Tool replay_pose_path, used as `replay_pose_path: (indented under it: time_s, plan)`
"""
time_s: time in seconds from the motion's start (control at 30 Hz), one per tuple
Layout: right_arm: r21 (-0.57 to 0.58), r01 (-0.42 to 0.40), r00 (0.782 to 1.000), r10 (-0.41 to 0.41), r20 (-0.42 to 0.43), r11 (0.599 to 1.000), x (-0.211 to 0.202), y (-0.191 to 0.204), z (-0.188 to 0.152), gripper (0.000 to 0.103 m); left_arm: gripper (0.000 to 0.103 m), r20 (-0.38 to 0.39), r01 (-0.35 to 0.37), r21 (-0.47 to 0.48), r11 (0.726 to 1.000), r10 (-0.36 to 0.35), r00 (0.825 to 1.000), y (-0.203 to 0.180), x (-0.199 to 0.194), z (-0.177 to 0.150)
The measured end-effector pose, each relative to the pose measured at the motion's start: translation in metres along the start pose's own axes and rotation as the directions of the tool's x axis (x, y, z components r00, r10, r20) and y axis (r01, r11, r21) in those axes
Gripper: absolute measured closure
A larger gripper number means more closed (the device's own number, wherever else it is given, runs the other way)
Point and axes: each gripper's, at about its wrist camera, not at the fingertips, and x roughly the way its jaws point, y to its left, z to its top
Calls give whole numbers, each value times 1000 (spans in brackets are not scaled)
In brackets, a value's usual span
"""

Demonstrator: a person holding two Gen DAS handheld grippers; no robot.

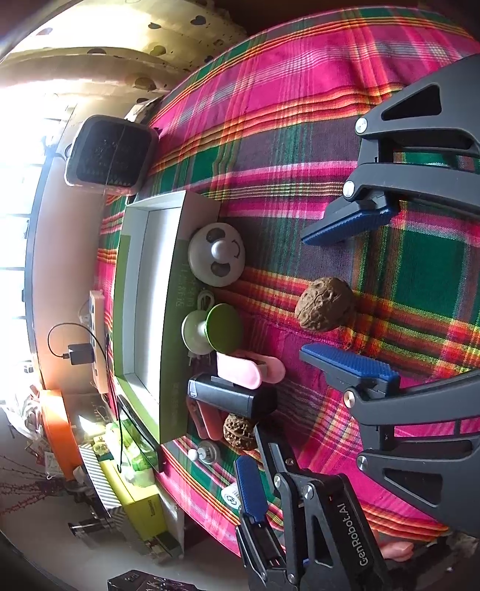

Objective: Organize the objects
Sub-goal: 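Close the left tool on a walnut while the right tool grasps another walnut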

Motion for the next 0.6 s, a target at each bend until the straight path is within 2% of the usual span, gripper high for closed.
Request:
replay_pose_path:
  time_s: [0.13, 0.4, 0.6]
  plan:
    - [-4, -3, 1000, 3, 1, 1000, 0, 0, 1, 50, 56, -9, -12, 5, 1000, 12, 1000, -1, 4, 0]
    - [-24, -29, 1000, 29, 6, 999, -1, 6, 0, 67, 57, -8, -16, -6, 1000, 16, 1000, -1, 5, 3]
    - [-18, -38, 999, 38, 6, 999, -1, 5, 0, 74, 78, -3, -7, -7, 1000, 7, 1000, 0, 5, 5]
